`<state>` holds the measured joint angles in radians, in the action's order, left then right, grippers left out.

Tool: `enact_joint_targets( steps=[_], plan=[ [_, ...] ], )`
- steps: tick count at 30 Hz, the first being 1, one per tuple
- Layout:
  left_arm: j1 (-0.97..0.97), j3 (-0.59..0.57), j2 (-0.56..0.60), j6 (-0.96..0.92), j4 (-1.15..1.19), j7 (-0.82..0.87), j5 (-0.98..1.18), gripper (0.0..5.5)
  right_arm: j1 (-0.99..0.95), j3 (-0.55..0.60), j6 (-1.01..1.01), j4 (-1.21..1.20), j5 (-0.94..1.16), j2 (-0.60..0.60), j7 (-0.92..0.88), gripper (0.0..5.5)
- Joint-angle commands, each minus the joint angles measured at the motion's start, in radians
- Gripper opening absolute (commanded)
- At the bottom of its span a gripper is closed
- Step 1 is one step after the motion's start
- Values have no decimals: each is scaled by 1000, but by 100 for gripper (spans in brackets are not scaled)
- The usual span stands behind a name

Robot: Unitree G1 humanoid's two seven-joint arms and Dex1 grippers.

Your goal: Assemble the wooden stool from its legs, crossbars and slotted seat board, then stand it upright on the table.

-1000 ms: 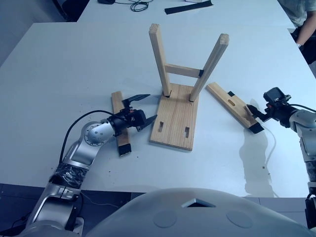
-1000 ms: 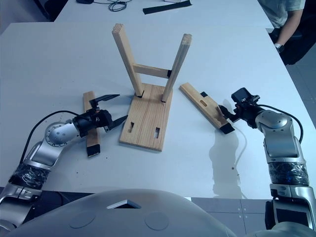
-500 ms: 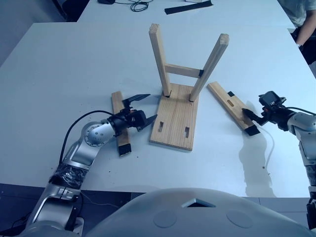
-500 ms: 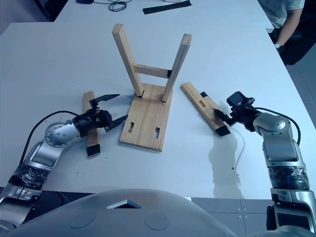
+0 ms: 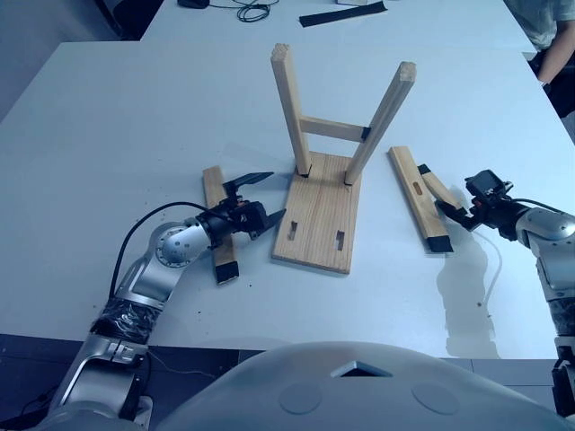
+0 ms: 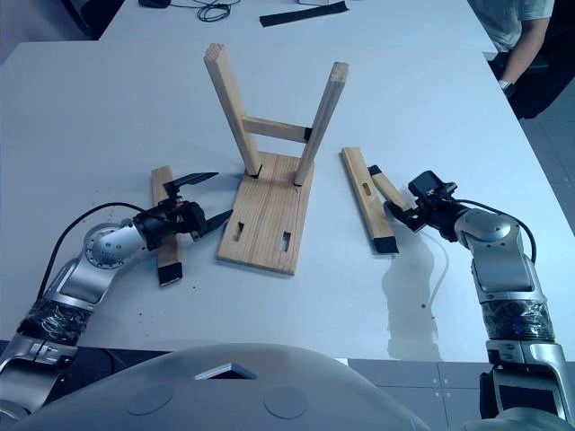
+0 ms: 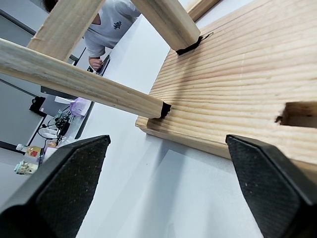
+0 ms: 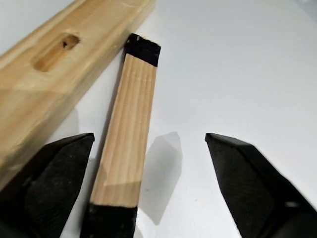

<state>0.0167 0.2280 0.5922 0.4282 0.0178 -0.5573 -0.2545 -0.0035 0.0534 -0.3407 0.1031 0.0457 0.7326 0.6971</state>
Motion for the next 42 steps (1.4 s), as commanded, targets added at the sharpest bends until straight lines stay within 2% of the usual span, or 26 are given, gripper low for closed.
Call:
enact_joint_targets(
  steps=[1, 6, 16, 25, 28, 31, 33, 36, 38, 39, 42],
  plan=[
    [4, -1, 6, -1, 4, 1, -8, 434, 65, -18, -55, 47, 45, -14, 68, 373],
    [-9, -18, -1, -25, 8, 26, -9, 434, 120, 1, -100, 93, 122, -18, 119, 288],
    [-10, -16, -20, -60, -14, 44, -8, 434, 64, 4, -50, 204, 91, -16, 24, 139],
    [57, -100, -43, -189, -22, 37, 107, 434, 66, 31, -72, 101, 140, -23, 7, 132],
    [93, -167, -33, -296, -46, -1, 212, 434, 64, 100, -111, -22, 221, -9, 33, 132],
    [85, -289, 36, -425, -90, -76, 357, 434, 41, 204, -176, -162, 351, 6, 73, 132],
    [69, -394, 98, -520, -120, -148, 480, 434, 32, 307, -233, -249, 477, 14, 101, 132],
    [122, -509, 158, -780, -260, -227, 785, 434, 10, 495, -347, -373, 731, 15, 104, 132],
    [169, -526, 163, -914, -377, -222, 967, 434, -9, 558, -396, -431, 861, 15, 88, 132],
    [189, -531, 150, -954, -423, -200, 1043, 415, -15, 570, -416, -461, 915, 13, 78, 132],
    [241, -506, 120, -1060, -517, -142, 1224, 376, -31, 548, -460, -555, 1035, 15, 58, 132]
  ],
)
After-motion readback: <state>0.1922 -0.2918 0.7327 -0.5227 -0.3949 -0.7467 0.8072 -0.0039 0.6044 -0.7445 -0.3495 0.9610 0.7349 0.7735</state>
